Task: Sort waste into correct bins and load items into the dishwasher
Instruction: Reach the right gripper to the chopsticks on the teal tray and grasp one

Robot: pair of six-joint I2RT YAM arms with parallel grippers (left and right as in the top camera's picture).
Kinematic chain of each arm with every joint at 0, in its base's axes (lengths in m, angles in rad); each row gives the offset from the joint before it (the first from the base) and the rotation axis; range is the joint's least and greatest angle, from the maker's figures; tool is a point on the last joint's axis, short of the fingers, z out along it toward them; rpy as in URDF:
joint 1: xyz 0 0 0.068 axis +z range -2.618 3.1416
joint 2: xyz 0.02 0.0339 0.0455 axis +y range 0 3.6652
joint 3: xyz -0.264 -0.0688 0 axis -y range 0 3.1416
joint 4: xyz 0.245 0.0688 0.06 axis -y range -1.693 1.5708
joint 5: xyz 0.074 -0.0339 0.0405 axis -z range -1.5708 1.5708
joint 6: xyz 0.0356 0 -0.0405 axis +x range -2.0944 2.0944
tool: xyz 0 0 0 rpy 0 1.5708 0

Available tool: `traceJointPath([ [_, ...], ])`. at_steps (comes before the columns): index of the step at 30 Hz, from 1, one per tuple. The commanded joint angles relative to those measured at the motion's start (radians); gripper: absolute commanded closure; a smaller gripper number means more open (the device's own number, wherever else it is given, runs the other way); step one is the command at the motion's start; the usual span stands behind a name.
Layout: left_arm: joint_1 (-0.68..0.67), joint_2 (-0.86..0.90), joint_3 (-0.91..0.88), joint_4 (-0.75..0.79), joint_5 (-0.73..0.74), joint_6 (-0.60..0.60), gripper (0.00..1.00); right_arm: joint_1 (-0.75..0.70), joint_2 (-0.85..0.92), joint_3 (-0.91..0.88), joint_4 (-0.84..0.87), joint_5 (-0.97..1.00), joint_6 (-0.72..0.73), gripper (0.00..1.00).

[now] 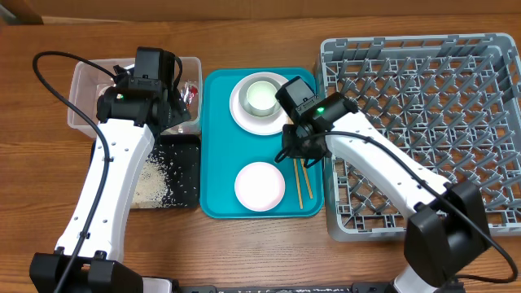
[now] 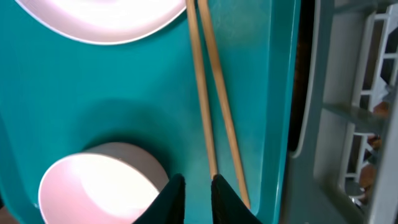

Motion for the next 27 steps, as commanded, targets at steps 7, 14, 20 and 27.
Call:
traceJointPath([
  [7, 0.002, -0.005, 0.012, 0.000, -0.019, 0.013, 0.00, 0.030, 0.030, -0.023, 0.085, 0.037, -0.097, 0.80],
  [14, 0.002, -0.005, 0.012, 0.000, -0.019, 0.013, 0.00, 0.038, 0.031, -0.150, 0.175, 0.082, -0.109, 0.76],
  [20, 0.002, -0.005, 0.012, 0.000, -0.019, 0.013, 0.00, 0.049, 0.031, -0.272, 0.326, 0.071, -0.109, 0.66],
  [27, 0.002, -0.005, 0.012, 0.000, -0.019, 0.013, 0.00, 0.065, 0.031, -0.369, 0.426, 0.060, -0.107, 0.61],
])
